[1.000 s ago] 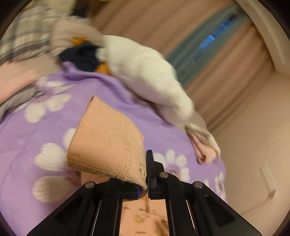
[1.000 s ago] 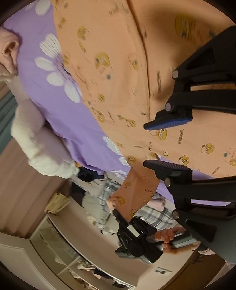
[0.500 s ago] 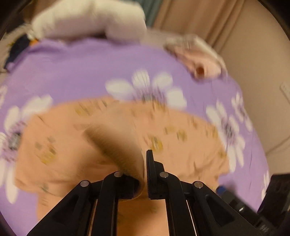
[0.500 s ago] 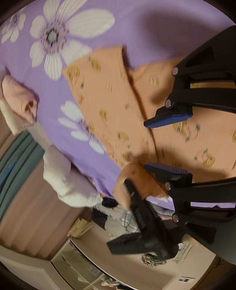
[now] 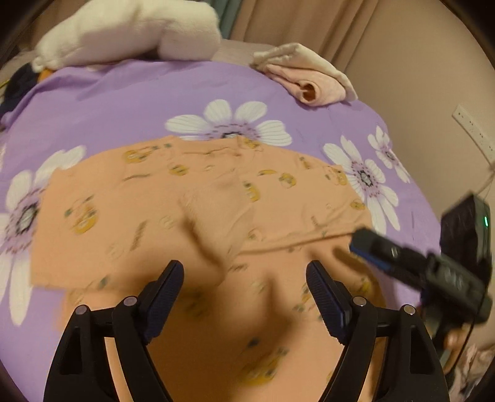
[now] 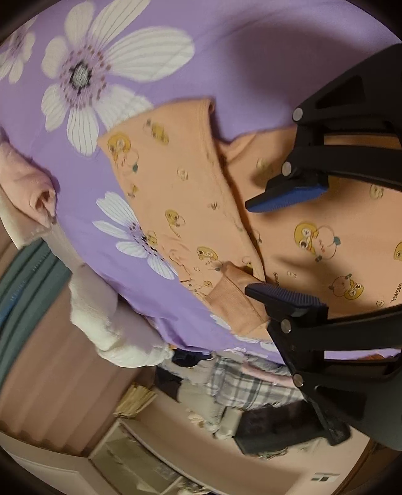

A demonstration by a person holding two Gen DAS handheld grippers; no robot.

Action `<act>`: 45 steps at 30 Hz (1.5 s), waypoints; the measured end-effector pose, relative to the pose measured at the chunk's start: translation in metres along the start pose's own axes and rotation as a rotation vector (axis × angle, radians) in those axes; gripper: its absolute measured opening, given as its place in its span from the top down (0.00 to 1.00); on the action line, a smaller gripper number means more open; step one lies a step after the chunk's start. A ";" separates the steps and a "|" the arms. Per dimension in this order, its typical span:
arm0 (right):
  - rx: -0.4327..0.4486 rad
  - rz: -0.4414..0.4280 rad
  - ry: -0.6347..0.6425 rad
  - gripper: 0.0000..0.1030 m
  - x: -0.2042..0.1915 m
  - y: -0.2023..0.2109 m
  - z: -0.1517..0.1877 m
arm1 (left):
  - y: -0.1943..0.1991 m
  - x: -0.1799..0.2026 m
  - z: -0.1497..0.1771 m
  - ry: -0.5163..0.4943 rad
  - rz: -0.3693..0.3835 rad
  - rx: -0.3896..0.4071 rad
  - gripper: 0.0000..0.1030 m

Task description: Fold small clothes

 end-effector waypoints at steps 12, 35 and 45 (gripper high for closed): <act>-0.194 0.081 0.302 0.44 -0.093 -0.095 0.018 | 0.048 -0.072 0.037 0.174 -0.007 0.047 0.21; -0.037 0.036 -0.070 0.42 -0.018 -0.041 0.036 | 0.061 -0.108 0.067 0.327 0.053 0.038 0.21; -0.151 0.147 0.097 0.95 -0.040 -0.063 0.040 | 0.069 -0.124 0.075 0.364 0.031 0.044 0.21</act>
Point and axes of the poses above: each gripper's, at about its wrist camera, not at the fingertips, and y roughly against the way its jaws point, x to its right, z to its underside, the point moved 10 cm from there along -y, roughly the way its jaws point, and after that the axes turned 7 degrees about y, right-handed, at the moved point
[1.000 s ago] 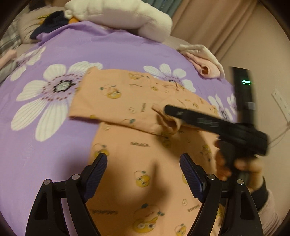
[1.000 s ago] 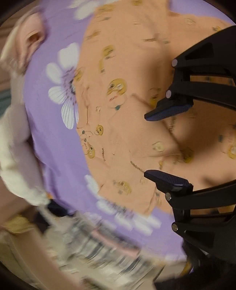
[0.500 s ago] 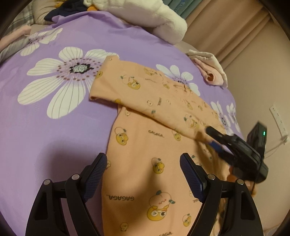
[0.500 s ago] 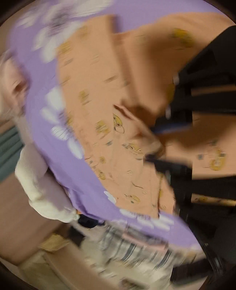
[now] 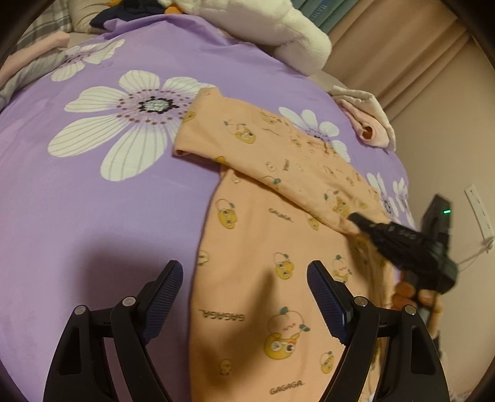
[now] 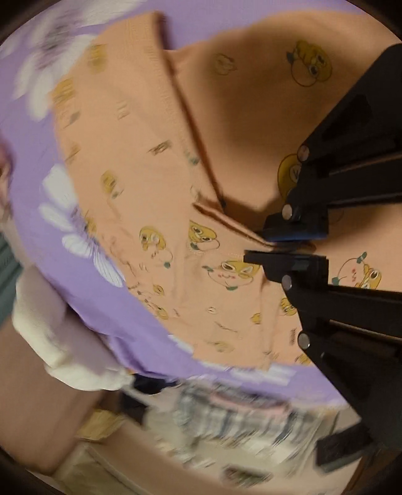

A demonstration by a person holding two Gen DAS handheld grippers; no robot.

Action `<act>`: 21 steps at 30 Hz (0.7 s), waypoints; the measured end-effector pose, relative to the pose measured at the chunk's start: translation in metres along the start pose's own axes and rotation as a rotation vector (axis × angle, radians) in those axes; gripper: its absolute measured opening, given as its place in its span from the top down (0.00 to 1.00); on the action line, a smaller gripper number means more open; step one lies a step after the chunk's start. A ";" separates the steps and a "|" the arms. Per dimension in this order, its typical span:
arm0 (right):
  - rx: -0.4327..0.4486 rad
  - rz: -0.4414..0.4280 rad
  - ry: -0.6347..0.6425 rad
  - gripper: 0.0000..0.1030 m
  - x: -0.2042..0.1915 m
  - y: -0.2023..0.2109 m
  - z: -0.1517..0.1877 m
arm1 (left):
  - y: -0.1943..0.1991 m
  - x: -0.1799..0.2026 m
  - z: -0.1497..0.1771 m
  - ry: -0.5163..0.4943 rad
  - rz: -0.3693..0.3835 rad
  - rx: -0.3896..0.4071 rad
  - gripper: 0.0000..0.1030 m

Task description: Fold small clothes

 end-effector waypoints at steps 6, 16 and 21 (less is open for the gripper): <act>0.134 0.010 0.223 0.95 -0.045 0.034 -0.059 | -0.002 -0.002 0.000 0.014 0.007 -0.006 0.21; 0.044 0.203 0.194 0.90 0.033 0.006 -0.072 | -0.006 -0.003 0.001 0.007 -0.003 -0.018 0.21; 0.089 0.285 0.161 0.69 0.056 0.010 -0.073 | -0.008 0.003 -0.004 -0.010 -0.003 -0.018 0.21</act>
Point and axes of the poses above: each gripper's, at about its wrist camera, not at the fingertips, and y roughly against the way its jaws point, x to its right, z to its underside, the point moved 10 cm from there along -y, roughly the way its jaws point, and after that the axes turned 7 degrees about y, right-handed, at the moved point
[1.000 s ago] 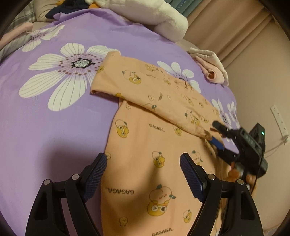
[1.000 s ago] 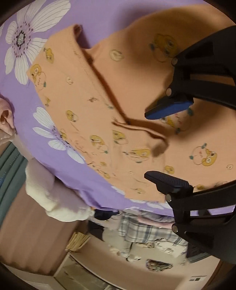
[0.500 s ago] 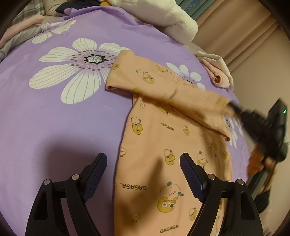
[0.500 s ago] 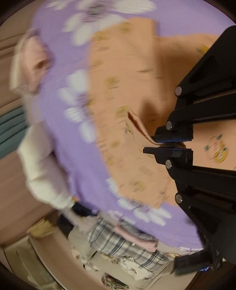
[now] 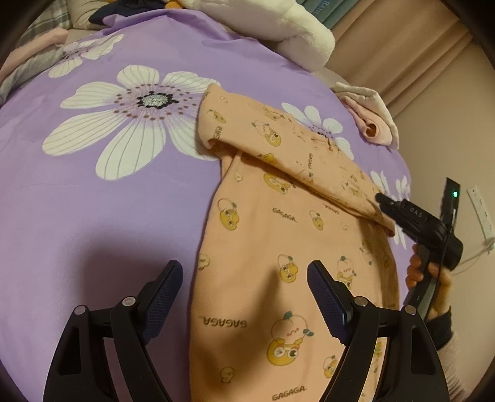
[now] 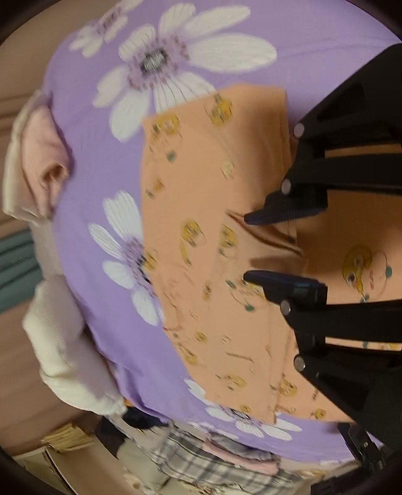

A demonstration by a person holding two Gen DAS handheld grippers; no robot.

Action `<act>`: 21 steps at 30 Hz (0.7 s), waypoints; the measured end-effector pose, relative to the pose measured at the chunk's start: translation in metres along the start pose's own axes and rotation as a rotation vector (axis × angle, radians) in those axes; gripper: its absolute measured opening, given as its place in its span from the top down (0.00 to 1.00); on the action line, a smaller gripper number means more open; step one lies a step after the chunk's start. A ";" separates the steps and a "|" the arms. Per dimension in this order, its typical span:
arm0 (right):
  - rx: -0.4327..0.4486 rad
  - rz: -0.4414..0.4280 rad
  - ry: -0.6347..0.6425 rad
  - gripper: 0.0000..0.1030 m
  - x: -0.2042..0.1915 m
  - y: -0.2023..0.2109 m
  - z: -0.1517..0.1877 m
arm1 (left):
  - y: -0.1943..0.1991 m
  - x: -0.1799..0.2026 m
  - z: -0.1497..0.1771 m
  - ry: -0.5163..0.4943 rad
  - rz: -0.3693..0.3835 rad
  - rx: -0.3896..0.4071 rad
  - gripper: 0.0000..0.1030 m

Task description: Fold small clothes

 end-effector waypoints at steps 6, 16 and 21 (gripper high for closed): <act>0.158 -0.021 0.079 0.71 -0.013 0.034 -0.025 | -0.003 0.038 -0.037 -0.076 0.051 0.061 0.21; 0.000 -0.058 0.148 0.87 -0.024 -0.009 0.020 | -0.052 0.043 -0.098 -0.001 0.101 0.086 0.27; -0.033 -0.025 0.207 0.91 -0.019 -0.012 0.037 | -0.076 0.014 -0.089 0.021 0.026 0.023 0.28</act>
Point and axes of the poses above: each gripper's, at about its wrist camera, not at the fingertips, and y roughly against the way its jaws point, x to its right, z to its underside, the point moved 10 cm from there along -y, roughly the way its jaws point, and after that the axes turned 7 degrees about y, right-handed, at the moved point
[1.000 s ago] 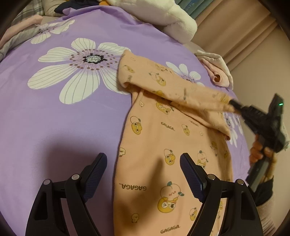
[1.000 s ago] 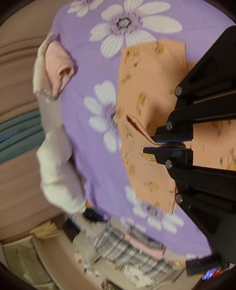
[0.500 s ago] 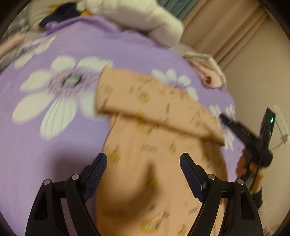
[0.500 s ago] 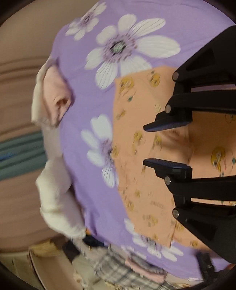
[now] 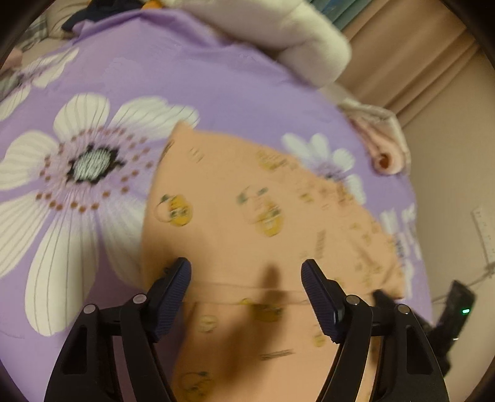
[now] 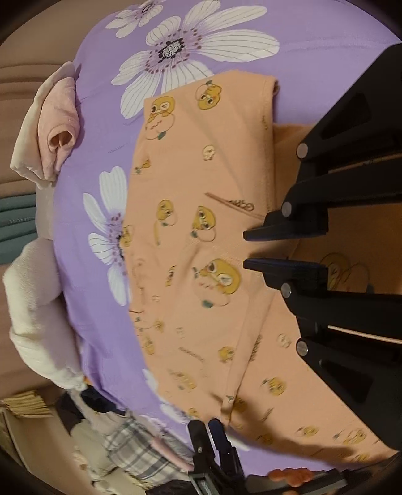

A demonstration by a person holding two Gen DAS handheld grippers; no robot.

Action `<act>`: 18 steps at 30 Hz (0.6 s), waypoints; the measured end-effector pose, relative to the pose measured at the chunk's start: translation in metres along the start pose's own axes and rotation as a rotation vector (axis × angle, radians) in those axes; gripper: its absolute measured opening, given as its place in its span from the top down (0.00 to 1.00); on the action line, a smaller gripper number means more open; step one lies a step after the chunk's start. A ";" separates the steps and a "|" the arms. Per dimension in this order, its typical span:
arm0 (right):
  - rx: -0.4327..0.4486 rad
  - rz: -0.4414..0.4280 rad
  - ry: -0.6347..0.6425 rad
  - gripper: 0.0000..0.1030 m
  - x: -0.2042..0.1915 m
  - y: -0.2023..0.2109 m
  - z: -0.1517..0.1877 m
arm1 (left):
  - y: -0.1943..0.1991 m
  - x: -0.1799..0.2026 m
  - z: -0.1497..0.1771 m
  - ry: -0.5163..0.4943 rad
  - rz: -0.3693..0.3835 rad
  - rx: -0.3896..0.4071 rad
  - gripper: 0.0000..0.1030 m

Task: Fold small clothes
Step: 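Move both grippers toward the shirt hem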

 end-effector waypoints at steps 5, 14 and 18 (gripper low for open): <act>-0.001 -0.028 -0.041 0.86 0.001 0.010 0.002 | 0.020 0.002 0.010 0.000 0.016 0.001 0.28; 0.062 -0.085 -0.093 0.57 -0.001 0.079 0.038 | 0.081 -0.015 0.083 0.041 0.109 -0.026 0.26; 0.078 -0.121 -0.155 0.49 0.004 0.109 0.065 | 0.102 -0.028 0.110 0.074 0.116 -0.031 0.24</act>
Point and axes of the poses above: each gripper's, at about its wrist camera, not at the fingertips, and y roughly against the way its jaws point, x to its right, z to its underside, the point moved 10 cm from there along -y, roughly the way its jaws point, and after that the axes turned 7 degrees about y, right-handed, at the moved point
